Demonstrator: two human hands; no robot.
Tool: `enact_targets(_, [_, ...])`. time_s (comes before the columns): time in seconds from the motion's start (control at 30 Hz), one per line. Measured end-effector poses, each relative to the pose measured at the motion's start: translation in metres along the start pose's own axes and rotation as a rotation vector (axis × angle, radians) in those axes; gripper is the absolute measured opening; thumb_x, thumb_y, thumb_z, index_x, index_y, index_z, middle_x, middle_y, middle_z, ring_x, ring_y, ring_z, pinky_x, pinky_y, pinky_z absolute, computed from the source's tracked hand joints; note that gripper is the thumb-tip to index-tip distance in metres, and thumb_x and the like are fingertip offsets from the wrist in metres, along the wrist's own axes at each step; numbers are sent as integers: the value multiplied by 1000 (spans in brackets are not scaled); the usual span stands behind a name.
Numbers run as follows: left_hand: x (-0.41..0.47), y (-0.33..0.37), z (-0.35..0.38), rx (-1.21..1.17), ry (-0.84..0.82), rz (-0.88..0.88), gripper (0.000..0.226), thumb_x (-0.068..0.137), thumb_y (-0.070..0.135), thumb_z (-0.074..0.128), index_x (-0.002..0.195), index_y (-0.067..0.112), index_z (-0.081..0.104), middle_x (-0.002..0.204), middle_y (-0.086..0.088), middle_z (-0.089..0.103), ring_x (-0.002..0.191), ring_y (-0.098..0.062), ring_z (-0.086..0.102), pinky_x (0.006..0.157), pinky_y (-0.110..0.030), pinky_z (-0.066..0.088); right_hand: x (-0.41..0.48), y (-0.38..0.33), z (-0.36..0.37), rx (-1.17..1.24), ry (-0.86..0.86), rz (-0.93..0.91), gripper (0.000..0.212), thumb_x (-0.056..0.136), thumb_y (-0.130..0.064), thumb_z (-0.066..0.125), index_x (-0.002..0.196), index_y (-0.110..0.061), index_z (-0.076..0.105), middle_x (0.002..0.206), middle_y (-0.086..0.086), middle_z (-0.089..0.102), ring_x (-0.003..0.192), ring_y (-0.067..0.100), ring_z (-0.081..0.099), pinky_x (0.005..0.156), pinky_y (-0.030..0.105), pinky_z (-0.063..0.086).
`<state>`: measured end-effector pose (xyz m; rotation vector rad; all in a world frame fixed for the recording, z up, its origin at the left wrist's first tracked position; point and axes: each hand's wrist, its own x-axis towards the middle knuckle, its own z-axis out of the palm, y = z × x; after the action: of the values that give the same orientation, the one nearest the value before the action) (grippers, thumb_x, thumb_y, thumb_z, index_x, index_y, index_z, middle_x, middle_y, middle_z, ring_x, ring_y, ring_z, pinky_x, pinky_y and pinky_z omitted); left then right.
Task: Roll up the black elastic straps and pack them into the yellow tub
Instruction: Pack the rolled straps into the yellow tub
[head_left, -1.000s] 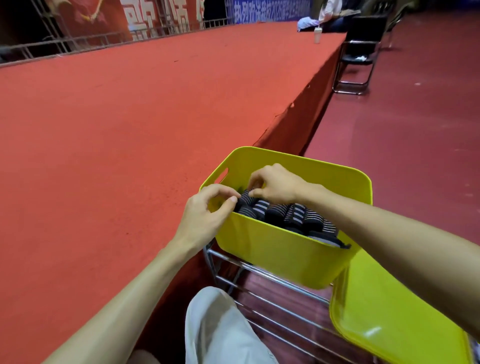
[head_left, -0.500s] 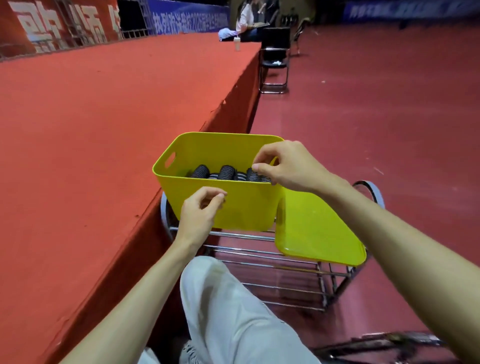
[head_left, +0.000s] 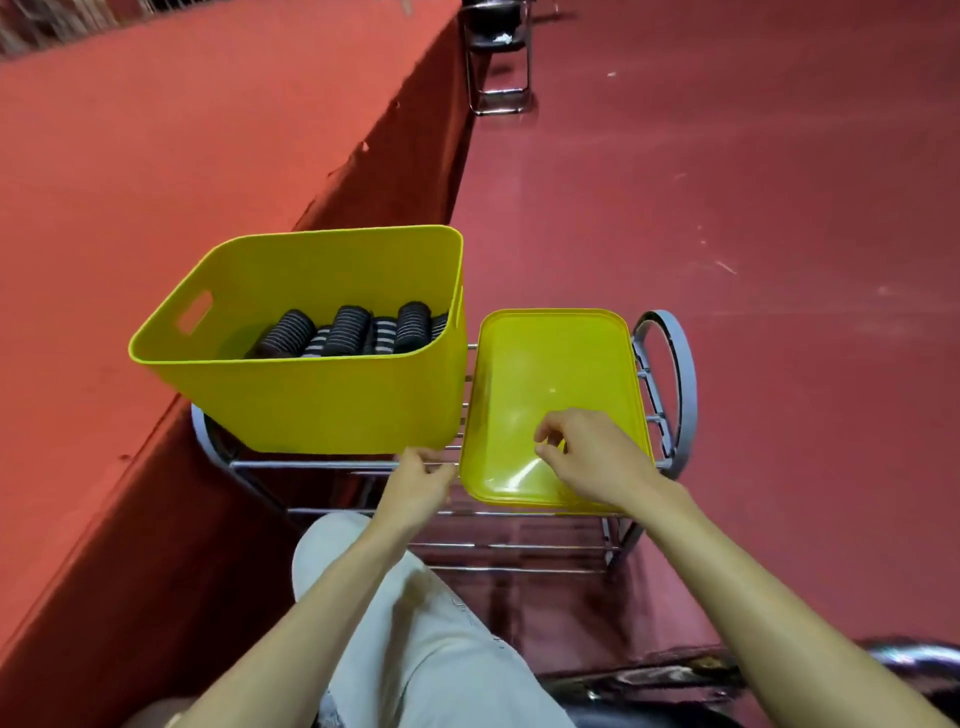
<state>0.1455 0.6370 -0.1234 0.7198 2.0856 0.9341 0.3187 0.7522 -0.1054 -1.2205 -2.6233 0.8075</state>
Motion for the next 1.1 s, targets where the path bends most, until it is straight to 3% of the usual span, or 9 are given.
enact_targets(0.07, [9,0,9,1,-36,-63,28,89,24,62,108,11,45,81,-7,64,70,-21,60,63,-28,42,2,8,15,-143,-58,-27,39,98,-34,51,131,-14,55,129,11,54,125,28,46,102,40,39])
enact_targets(0.2, [15,4,21,-52,-54,-73,27,87,6,55,60,9,55,45,-2,52,45,-16,46,54,-26,36,0,16,33,-306,-258,-63,70,98,-53,40,151,-11,23,158,17,16,148,30,11,119,48,14])
enact_targets(0.27, [13,7,25,-124,-73,-78,25,88,-8,50,71,7,59,42,1,53,37,-11,47,44,-20,37,-3,16,37,-326,-347,-37,81,95,-59,40,155,-13,10,161,16,0,150,31,-3,120,51,7])
enact_targets(0.5, [5,33,32,-129,-109,34,11,89,-4,50,87,4,57,64,-8,57,56,-17,51,69,-34,44,-16,-5,39,-389,-194,81,91,89,6,51,151,-3,-15,156,25,-21,145,42,-19,114,65,4])
enact_targets(0.7, [-21,103,28,-318,-140,384,23,100,14,50,122,6,52,101,-8,66,79,-9,66,72,-24,55,-20,-10,4,72,167,42,87,86,18,43,154,-7,-5,162,16,-8,149,30,-8,120,53,9])
enact_targets(0.8, [-32,137,21,-297,-154,502,27,102,18,45,127,12,55,110,-4,68,95,-13,67,75,-20,54,-7,-15,-13,333,470,-7,76,82,18,38,152,-8,23,156,14,29,143,25,30,114,39,31])
enact_targets(0.87, [-38,152,16,-301,-128,551,29,103,16,42,130,11,54,111,-5,67,95,-14,66,76,-19,52,-3,-24,-30,505,621,28,57,89,13,39,143,-6,39,128,13,55,105,17,57,86,12,41])
enact_targets(0.93, [-40,162,8,-299,-91,575,30,103,13,41,130,7,54,111,-6,66,95,-15,64,75,-17,51,4,-37,-50,616,739,89,31,97,1,43,128,0,50,95,14,57,70,10,51,56,11,33])
enact_targets(1.1, [-30,169,-23,-218,47,575,26,100,12,47,123,11,60,115,-3,65,106,-14,61,88,-20,48,34,-65,-81,1029,923,79,22,99,-9,49,119,0,54,107,8,65,95,18,58,81,25,42])
